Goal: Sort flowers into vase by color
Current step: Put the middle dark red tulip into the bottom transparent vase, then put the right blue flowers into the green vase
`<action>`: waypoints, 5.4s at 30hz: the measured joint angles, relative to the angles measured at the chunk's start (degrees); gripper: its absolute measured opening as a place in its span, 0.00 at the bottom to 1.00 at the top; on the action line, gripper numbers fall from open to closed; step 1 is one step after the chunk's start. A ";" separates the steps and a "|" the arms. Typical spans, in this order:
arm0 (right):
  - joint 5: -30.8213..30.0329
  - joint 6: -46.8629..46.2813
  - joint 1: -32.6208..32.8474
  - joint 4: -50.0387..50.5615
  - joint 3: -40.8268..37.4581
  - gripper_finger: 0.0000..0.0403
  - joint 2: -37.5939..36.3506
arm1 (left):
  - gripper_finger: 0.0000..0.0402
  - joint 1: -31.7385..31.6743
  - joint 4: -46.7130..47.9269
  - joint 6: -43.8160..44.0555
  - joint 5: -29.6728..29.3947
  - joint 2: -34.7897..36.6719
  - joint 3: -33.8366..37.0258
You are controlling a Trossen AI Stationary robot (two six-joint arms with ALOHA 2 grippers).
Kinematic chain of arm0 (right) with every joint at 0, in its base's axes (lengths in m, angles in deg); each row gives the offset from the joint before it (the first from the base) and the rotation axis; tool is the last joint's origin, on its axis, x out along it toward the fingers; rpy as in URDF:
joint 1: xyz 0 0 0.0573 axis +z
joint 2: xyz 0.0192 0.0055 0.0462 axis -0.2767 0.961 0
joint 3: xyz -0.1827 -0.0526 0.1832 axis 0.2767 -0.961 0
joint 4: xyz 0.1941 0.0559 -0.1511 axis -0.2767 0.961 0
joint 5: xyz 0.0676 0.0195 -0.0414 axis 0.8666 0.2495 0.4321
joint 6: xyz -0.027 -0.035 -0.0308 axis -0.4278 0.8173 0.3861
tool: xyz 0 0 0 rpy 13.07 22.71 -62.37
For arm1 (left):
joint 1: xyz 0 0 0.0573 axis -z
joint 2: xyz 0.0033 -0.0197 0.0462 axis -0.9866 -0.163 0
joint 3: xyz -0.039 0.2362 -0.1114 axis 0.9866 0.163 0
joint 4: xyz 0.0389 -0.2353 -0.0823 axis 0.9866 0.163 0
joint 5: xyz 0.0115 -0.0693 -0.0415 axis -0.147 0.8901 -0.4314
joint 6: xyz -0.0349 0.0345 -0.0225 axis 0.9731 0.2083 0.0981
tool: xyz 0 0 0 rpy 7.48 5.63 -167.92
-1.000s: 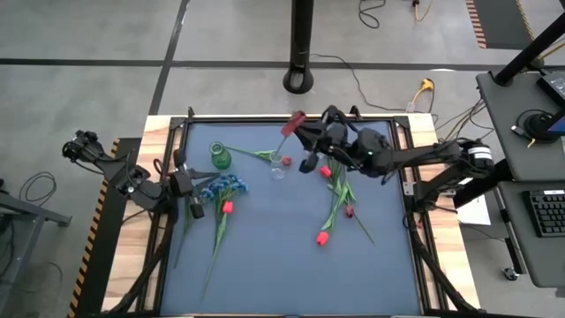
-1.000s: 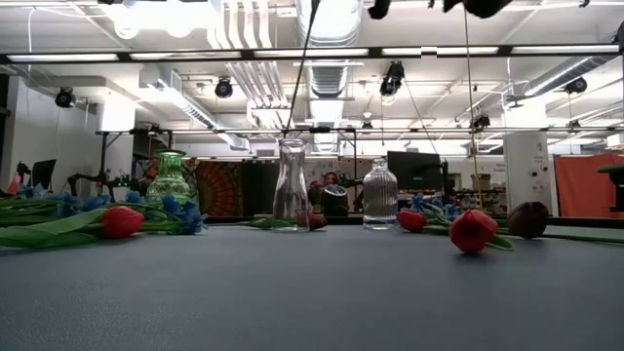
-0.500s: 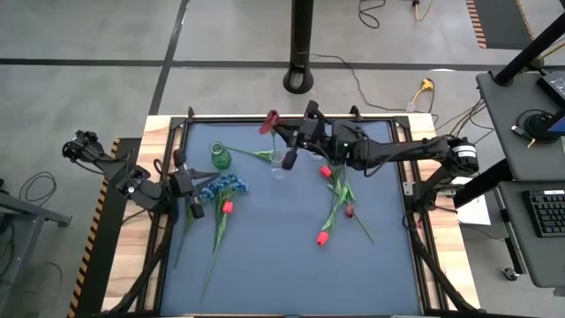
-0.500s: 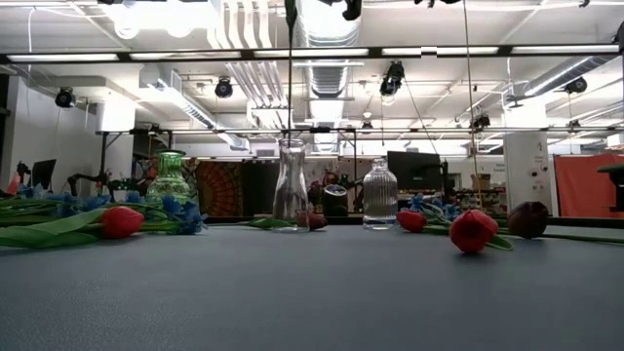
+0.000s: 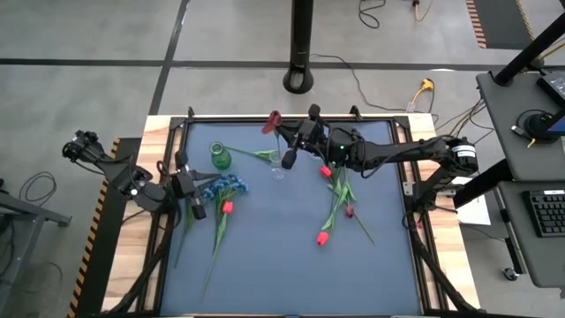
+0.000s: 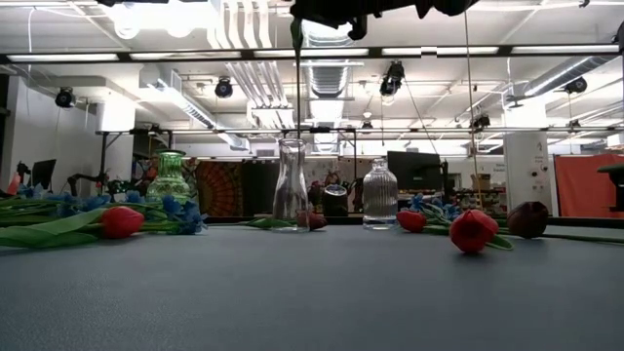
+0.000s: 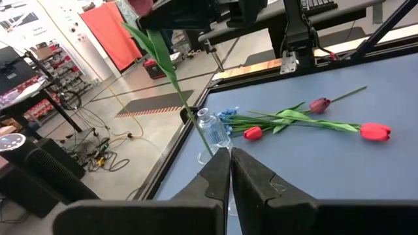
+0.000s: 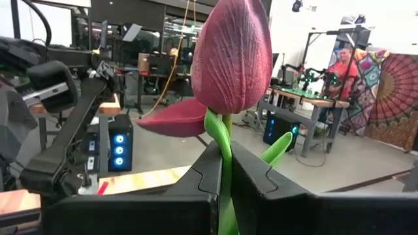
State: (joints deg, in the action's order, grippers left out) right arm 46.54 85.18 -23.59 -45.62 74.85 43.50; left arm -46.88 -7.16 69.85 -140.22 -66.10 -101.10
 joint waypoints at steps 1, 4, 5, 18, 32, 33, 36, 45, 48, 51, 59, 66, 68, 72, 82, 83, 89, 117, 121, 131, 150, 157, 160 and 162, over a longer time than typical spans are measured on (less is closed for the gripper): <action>0.02 -0.19 0.00 -0.03 -0.18 0.03 0.00 | 0.00 0.00 0.02 0.03 0.00 -0.06 0.00; 0.04 -0.83 0.00 -0.18 -0.71 0.03 0.00 | 0.00 0.00 0.02 0.55 0.00 -0.26 0.00; 0.04 -1.23 0.00 -0.12 -0.89 0.03 0.00 | 0.00 0.00 0.00 0.64 0.00 -0.28 0.00; -0.01 -3.51 0.00 0.64 -1.20 0.31 0.00 | 0.00 0.00 0.00 1.32 0.00 -0.34 0.00; -2.64 -5.61 -0.01 6.57 -1.23 0.59 -0.28 | 0.00 0.00 -0.02 2.68 0.00 -0.34 0.00; -3.28 -5.67 0.00 7.46 -1.23 0.61 -0.28 | 0.00 0.00 -0.02 2.87 0.00 -0.34 -0.01; -4.76 -6.45 -0.01 12.47 -0.44 0.66 -0.31 | 0.00 0.00 -0.02 3.66 0.00 -0.34 0.00; -6.36 -8.72 -0.02 34.30 6.34 0.77 -0.33 | 0.00 0.00 0.00 5.87 0.00 -0.34 0.00; -6.39 -9.31 -0.02 40.24 8.84 0.78 -0.33 | 0.00 0.00 0.00 6.43 0.00 -0.34 -0.02; -6.40 -9.44 0.00 43.08 10.42 0.78 -0.33 | 0.00 0.00 0.00 7.00 0.00 -0.34 0.00; -5.92 -9.36 0.13 45.18 12.72 0.77 -0.33 | 0.00 0.01 0.02 7.51 0.02 -1.00 0.00; -5.75 -8.43 1.92 45.32 14.34 0.76 -0.33 | 0.00 0.00 0.04 10.79 0.07 -3.19 0.00; -5.75 -8.08 2.89 46.30 15.29 0.75 -0.39 | 0.00 0.02 0.02 14.06 0.47 -3.96 0.00; -5.73 -8.04 5.03 51.56 17.79 0.74 -0.44 | 0.00 0.00 0.08 22.29 3.16 -4.84 -0.02; -5.92 -8.03 8.41 61.99 21.93 0.74 -0.46 | 0.00 0.07 1.79 40.59 14.92 -6.67 -1.05; -5.90 -8.24 8.48 63.15 22.31 0.74 -0.50 | 0.00 0.07 3.06 42.96 15.14 -7.23 -1.05; -5.92 -10.13 9.07 70.77 23.62 0.73 -1.68 | 0.00 0.02 14.59 61.78 21.02 -12.92 -0.94; -5.88 -10.92 9.88 74.65 23.64 0.72 -2.58 | 0.32 -3.29 31.30 97.23 35.01 -36.24 -0.87; -5.77 -10.90 9.92 74.78 23.64 0.72 -2.58 | 0.37 -5.32 31.31 96.98 35.88 -38.86 -0.87; -5.73 -10.92 10.03 74.91 23.62 0.72 -2.58 | 0.37 -9.02 30.73 92.04 38.16 -44.94 -0.76; -5.70 -11.13 11.02 75.06 23.62 0.71 -2.54 | 0.12 -10.23 26.59 86.42 39.23 -47.69 -0.74; -5.70 -11.15 11.04 75.24 23.49 0.71 -2.54 | 0.01 -10.23 27.03 84.82 39.08 -47.53 -0.74; -5.70 -11.58 11.07 75.46 23.49 0.71 -2.54 | 0.01 -10.18 28.55 84.67 39.04 -46.81 -0.74; -5.70 -11.60 11.17 75.99 23.49 0.71 -2.54 | 0.01 -9.98 29.46 84.72 39.04 -45.86 -0.74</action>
State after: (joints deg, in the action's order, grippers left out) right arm 40.84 73.57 -12.42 30.37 98.33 40.96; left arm -56.87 22.31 154.56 -101.19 -111.96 -101.84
